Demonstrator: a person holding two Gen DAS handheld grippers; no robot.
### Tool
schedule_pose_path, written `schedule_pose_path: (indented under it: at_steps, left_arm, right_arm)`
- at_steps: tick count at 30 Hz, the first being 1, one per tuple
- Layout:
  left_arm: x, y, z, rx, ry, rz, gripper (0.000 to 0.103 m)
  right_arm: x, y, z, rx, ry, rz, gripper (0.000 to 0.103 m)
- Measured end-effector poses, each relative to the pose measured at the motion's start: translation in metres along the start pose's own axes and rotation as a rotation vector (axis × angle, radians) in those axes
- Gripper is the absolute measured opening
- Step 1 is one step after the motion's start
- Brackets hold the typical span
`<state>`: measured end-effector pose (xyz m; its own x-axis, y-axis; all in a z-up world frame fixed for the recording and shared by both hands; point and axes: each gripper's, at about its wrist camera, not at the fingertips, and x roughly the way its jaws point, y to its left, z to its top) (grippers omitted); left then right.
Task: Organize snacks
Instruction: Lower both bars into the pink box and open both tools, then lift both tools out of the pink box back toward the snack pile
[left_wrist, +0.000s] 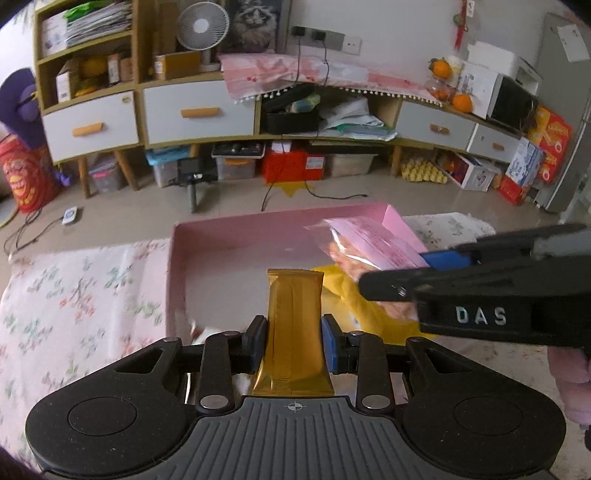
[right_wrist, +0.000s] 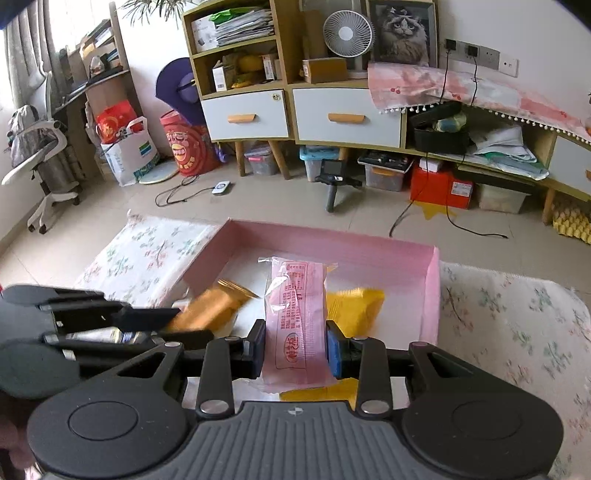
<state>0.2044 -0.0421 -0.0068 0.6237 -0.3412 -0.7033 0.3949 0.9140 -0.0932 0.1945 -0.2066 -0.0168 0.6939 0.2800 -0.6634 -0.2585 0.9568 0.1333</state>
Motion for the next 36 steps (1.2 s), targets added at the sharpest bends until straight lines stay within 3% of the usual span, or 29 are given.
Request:
schedule_pose_path:
  at_steps: [17,21,25,29,31,36]
  left_arm:
    - [0.058,0.013,0.013,0.025,0.023,0.076,0.029]
    - [0.060,0.014,0.012,0.032,0.004,0.066,0.034]
    - [0.058,0.014,0.012,0.030,0.003,0.061,0.056]
    - [0.051,0.009,0.013,0.053,-0.003,0.060,0.073]
    - [0.047,0.007,0.013,0.055,-0.005,0.057,0.077]
    - [0.032,0.003,0.012,0.059,-0.005,0.052,0.083]
  right_arm:
    - [0.052,-0.019,0.023,-0.008,0.034,-0.025,0.011]
    - [0.054,-0.020,0.027,-0.015,0.031,-0.015,0.017]
    - [0.052,-0.019,0.028,-0.009,0.016,-0.012,0.040]
    - [0.047,-0.020,0.030,0.000,0.011,-0.016,0.047]
    - [0.043,-0.020,0.031,0.011,0.006,-0.022,0.058]
    - [0.029,-0.017,0.030,0.018,-0.007,-0.045,0.065]
